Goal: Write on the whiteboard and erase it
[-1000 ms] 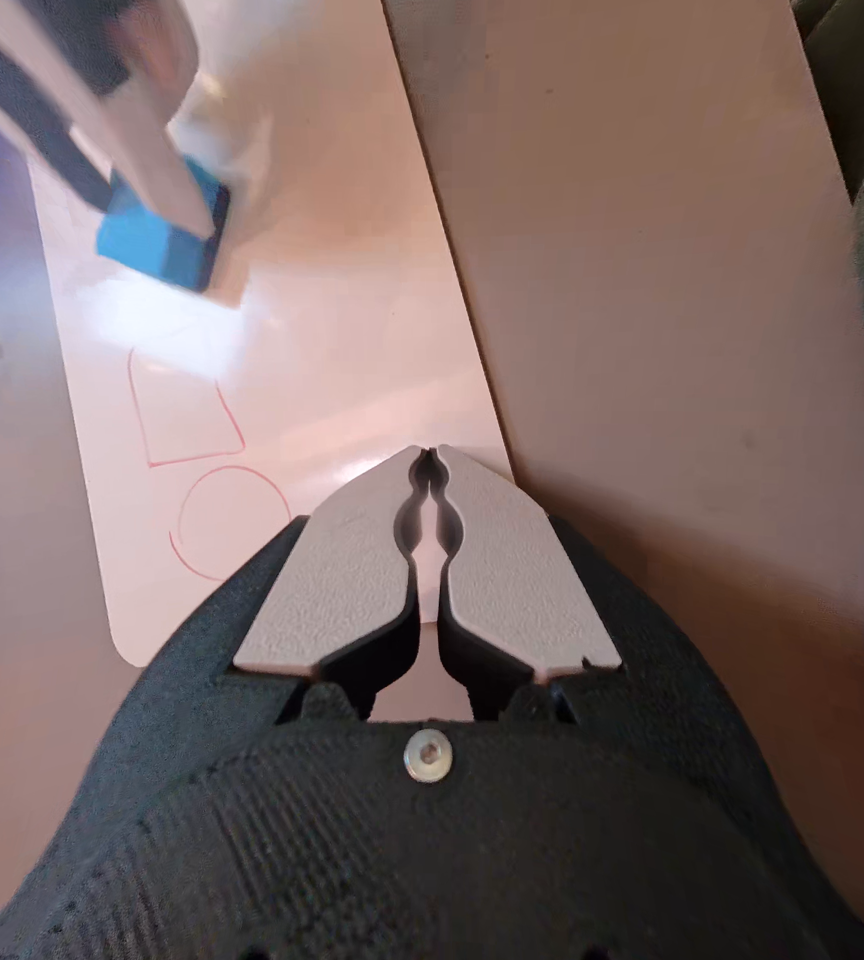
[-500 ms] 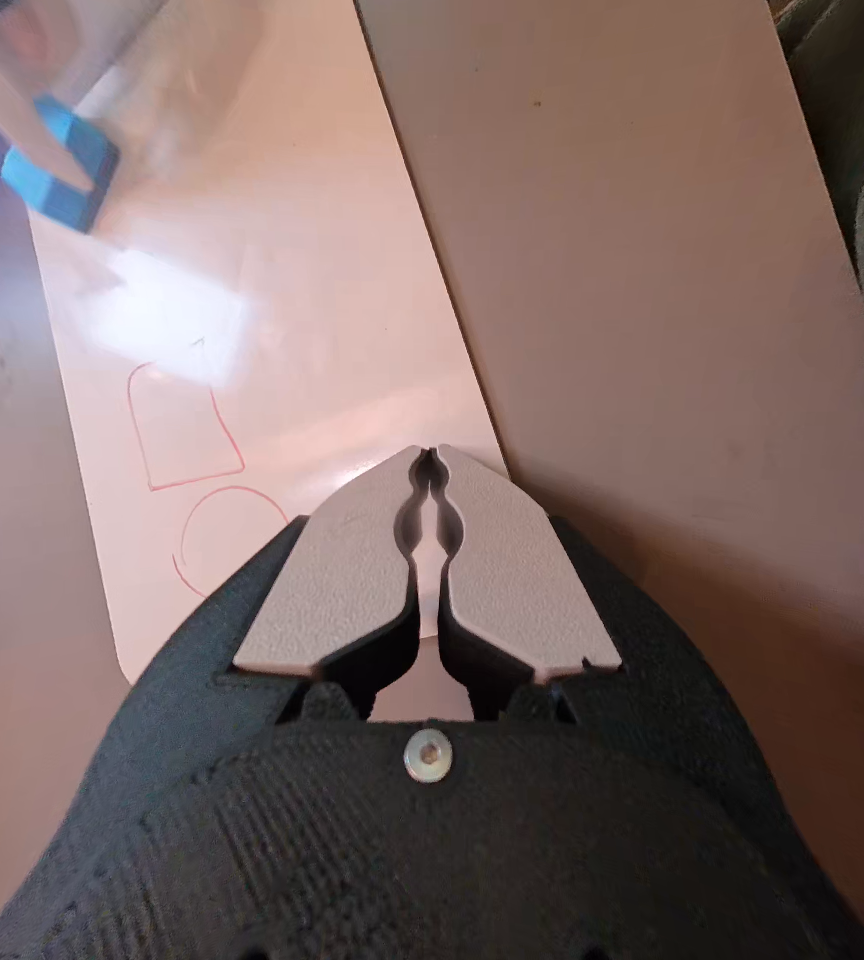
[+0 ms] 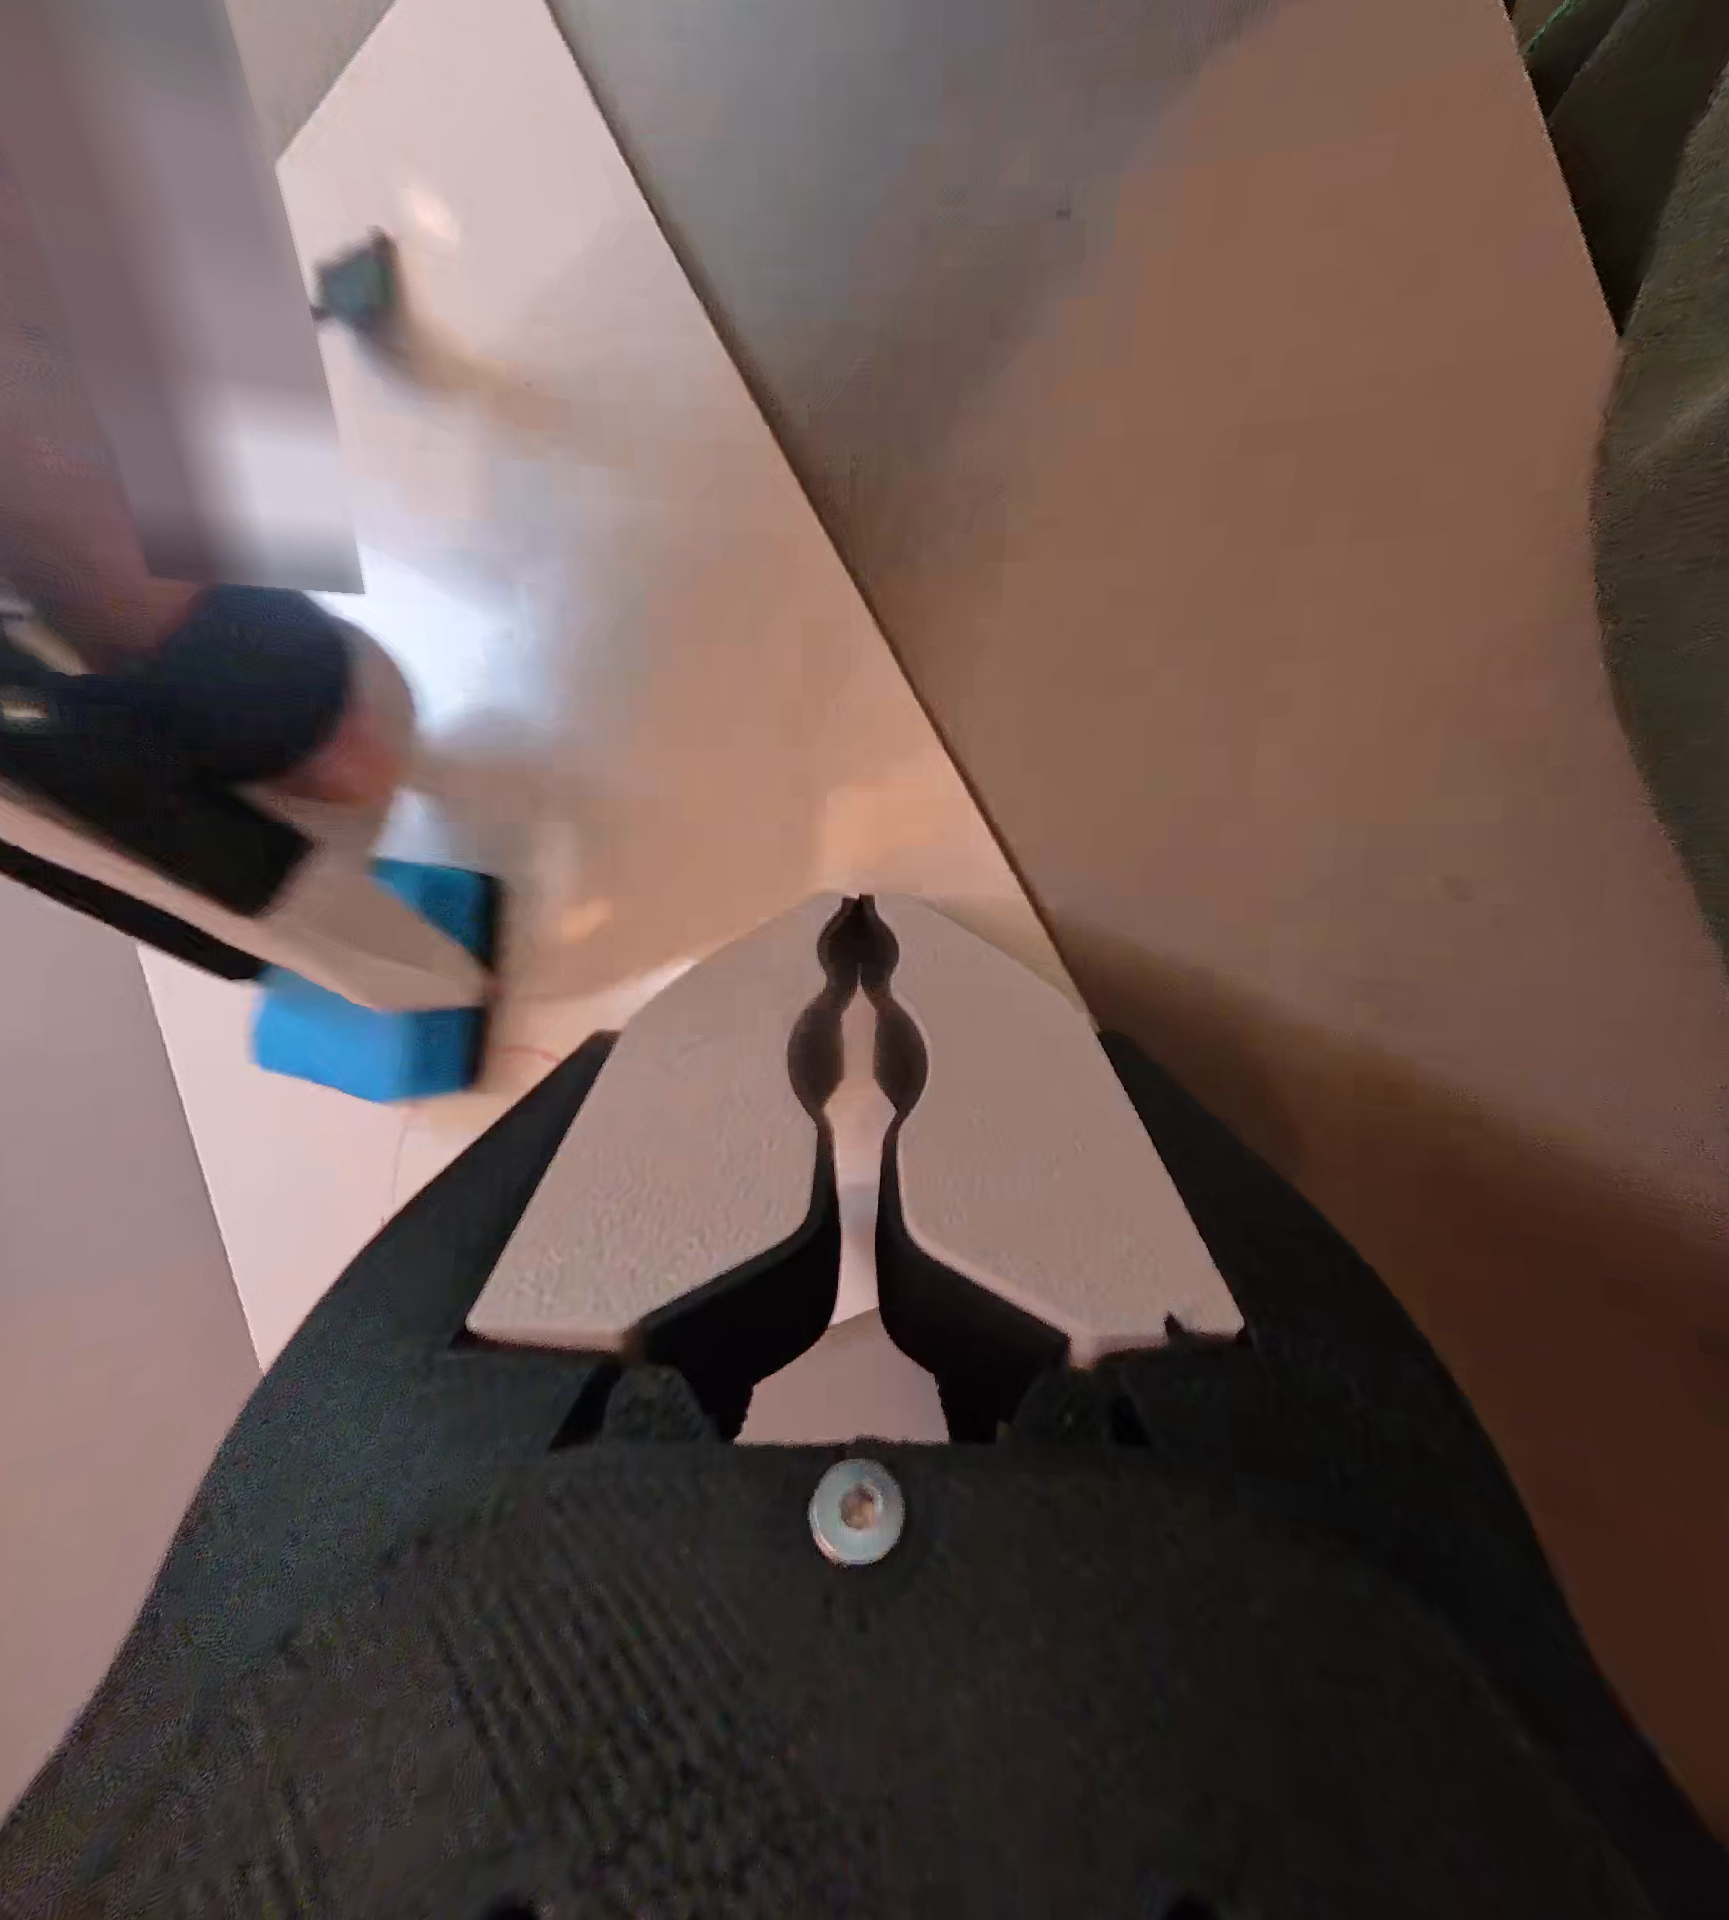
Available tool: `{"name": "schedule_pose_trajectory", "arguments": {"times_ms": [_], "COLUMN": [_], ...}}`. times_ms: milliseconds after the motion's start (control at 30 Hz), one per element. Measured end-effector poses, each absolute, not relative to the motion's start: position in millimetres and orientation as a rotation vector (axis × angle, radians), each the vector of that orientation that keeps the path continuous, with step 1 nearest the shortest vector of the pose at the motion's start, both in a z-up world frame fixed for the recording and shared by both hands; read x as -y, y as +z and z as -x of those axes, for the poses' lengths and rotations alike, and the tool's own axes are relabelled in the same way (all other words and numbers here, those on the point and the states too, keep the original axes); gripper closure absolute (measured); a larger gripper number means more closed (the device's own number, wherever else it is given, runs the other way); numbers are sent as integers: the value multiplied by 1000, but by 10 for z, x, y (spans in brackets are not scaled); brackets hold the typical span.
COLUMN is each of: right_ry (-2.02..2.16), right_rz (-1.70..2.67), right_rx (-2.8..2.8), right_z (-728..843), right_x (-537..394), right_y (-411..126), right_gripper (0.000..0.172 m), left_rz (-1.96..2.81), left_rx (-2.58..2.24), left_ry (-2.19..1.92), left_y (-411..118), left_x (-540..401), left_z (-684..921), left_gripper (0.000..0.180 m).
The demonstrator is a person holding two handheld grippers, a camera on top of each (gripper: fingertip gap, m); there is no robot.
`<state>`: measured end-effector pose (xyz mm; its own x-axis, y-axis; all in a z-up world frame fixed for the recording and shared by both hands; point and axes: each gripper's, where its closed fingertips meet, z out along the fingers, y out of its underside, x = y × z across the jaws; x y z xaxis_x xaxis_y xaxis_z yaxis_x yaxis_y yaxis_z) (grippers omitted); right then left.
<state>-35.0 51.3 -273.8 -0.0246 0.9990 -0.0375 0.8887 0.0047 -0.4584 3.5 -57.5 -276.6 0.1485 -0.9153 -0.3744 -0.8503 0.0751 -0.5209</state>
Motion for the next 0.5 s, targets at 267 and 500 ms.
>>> {"name": "schedule_pose_trajectory", "arguments": {"times_ms": [267,500], "right_ry": [397,373], "right_rz": [2111,2080], "right_rx": [1802,1960], "right_z": [306,310], "right_x": [-1180,-942], "right_y": [-2738,-2744], "right_gripper": [122,122], "left_rz": [1763,1769], "left_rx": [-1693,-1689], "left_ry": [-124,-131], "left_y": [-2767,-2767], "left_x": [575,567], "left_z": [-38,-35], "left_gripper": [179,180]}}
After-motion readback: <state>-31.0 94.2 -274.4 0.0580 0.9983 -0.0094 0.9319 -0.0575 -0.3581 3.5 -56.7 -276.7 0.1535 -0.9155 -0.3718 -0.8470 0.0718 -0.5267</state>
